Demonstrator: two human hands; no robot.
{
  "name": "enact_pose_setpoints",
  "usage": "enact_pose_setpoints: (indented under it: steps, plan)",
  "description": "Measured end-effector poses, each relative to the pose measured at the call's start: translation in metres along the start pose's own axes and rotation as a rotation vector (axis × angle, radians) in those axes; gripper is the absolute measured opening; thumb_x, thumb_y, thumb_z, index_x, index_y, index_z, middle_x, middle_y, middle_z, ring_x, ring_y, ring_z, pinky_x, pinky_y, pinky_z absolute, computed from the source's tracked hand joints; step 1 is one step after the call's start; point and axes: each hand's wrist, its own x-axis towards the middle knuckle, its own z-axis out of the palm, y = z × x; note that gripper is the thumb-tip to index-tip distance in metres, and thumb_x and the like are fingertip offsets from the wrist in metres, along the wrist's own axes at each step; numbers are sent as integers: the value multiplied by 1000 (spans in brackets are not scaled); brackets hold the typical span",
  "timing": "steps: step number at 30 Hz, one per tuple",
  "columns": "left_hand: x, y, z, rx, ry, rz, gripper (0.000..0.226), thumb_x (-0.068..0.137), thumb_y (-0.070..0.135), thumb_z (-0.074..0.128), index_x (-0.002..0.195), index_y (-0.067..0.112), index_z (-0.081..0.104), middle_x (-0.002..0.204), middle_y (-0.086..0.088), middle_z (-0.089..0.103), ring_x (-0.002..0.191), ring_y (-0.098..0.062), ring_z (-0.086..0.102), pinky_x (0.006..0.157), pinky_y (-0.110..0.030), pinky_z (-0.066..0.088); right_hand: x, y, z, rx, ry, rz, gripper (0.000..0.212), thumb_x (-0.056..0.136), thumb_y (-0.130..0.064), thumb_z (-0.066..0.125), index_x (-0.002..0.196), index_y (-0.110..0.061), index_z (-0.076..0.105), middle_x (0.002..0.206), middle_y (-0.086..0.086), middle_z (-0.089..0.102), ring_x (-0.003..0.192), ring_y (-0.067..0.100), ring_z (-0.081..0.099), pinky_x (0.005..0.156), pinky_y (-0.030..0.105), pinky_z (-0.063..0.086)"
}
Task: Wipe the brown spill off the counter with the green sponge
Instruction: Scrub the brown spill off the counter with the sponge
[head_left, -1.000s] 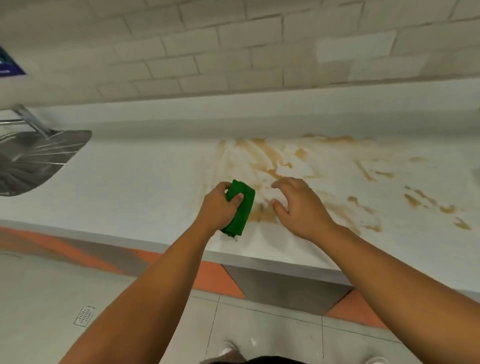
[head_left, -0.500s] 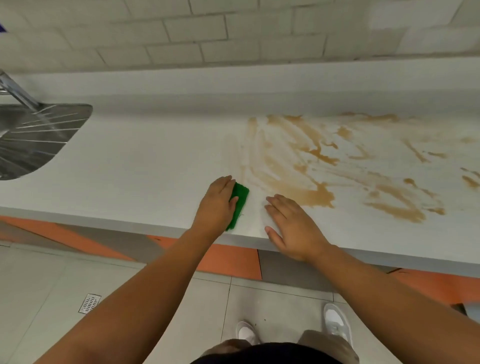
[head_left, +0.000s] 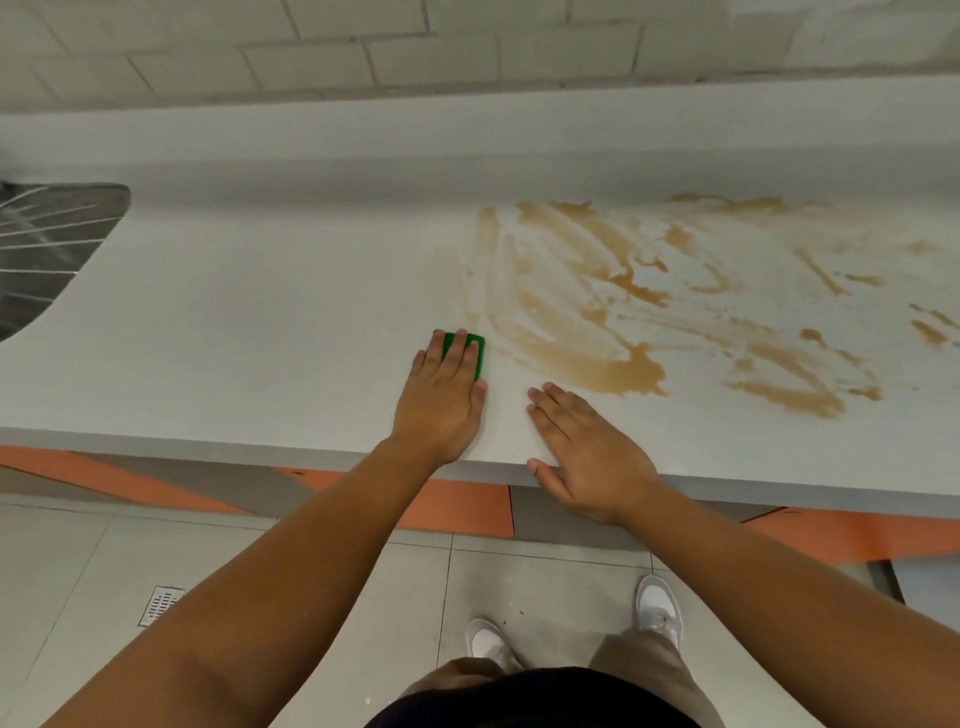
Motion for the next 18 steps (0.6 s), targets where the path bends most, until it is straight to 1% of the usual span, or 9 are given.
enact_pose_setpoints:
  steps: [1, 3, 6, 8, 10, 12, 14, 16, 18]
  plan:
    - [3, 7, 1, 8, 4, 17, 65, 100, 42, 10, 158, 13, 15, 165, -7, 12, 153, -29, 2, 123, -46, 9, 0, 0, 1, 5, 4, 4, 71, 99, -54, 22, 154, -8, 19, 163, 6, 10, 151, 19, 0, 122, 40, 11]
    - [-4, 10, 0, -6, -23, 107, 64, 100, 42, 13, 158, 14, 11, 166, -6, 8, 153, -26, -3, 124, -45, 7, 1, 1, 1, 12, 7, 2, 71, 99, -54, 23, 154, -9, 18, 163, 5, 10, 151, 18, -1, 123, 38, 8]
    - [-32, -13, -2, -25, -47, 263, 60, 103, 39, 17, 158, 16, 8, 167, -1, 2, 152, -19, -11, 124, -43, 6, -1, 1, 3, 0, 11, -4, 71, 99, -54, 21, 155, -10, 14, 163, 4, 5, 150, 17, -5, 122, 34, 0]
    - [-41, -34, -4, -38, -56, 256, 61, 104, 39, 19, 158, 15, 8, 167, 0, 1, 152, -17, -13, 124, -44, 8, 0, 1, 3, -3, 16, -5, 71, 99, -54, 20, 155, -10, 12, 163, 4, 3, 150, 16, -6, 121, 33, -2]
    - [-36, -39, -4, -21, -61, 161, 64, 102, 44, 17, 158, 15, 8, 166, -1, 1, 152, -19, -12, 124, -47, 10, -1, 0, 3, 0, 24, -1, 71, 99, -54, 20, 155, -11, 12, 163, 3, 3, 150, 16, -6, 121, 32, -3]
    - [-21, -26, -4, 12, -47, 50, 69, 99, 49, 14, 158, 14, 8, 166, -4, 2, 153, -24, -9, 124, -48, 8, -1, 0, 3, 1, 19, 2, 72, 99, -55, 19, 155, -11, 10, 163, 2, 1, 150, 15, -8, 121, 31, -5]
    - [-9, -5, -2, 29, -38, 7, 72, 97, 51, 12, 158, 13, 8, 166, -6, 3, 152, -28, -7, 124, -47, 5, -1, 0, 3, 4, 23, 10, 72, 99, -55, 20, 155, -12, 10, 163, 2, 0, 150, 14, -9, 121, 31, -5]
    - [-12, 10, 0, 26, -42, 72, 70, 98, 50, 13, 158, 15, 7, 166, -5, 3, 152, -27, -8, 124, -47, 5, -1, -1, 2, 9, 24, 10, 72, 98, -55, 20, 155, -12, 11, 163, 2, 2, 150, 15, -7, 122, 32, -3]
    - [-27, 8, 1, 15, -52, 189, 65, 101, 46, 17, 159, 18, 6, 167, -2, 2, 152, -23, -11, 124, -46, 5, -1, -1, 2, 5, 11, 7, 72, 98, -55, 19, 155, -12, 11, 163, 3, 1, 150, 15, -7, 122, 33, -2]
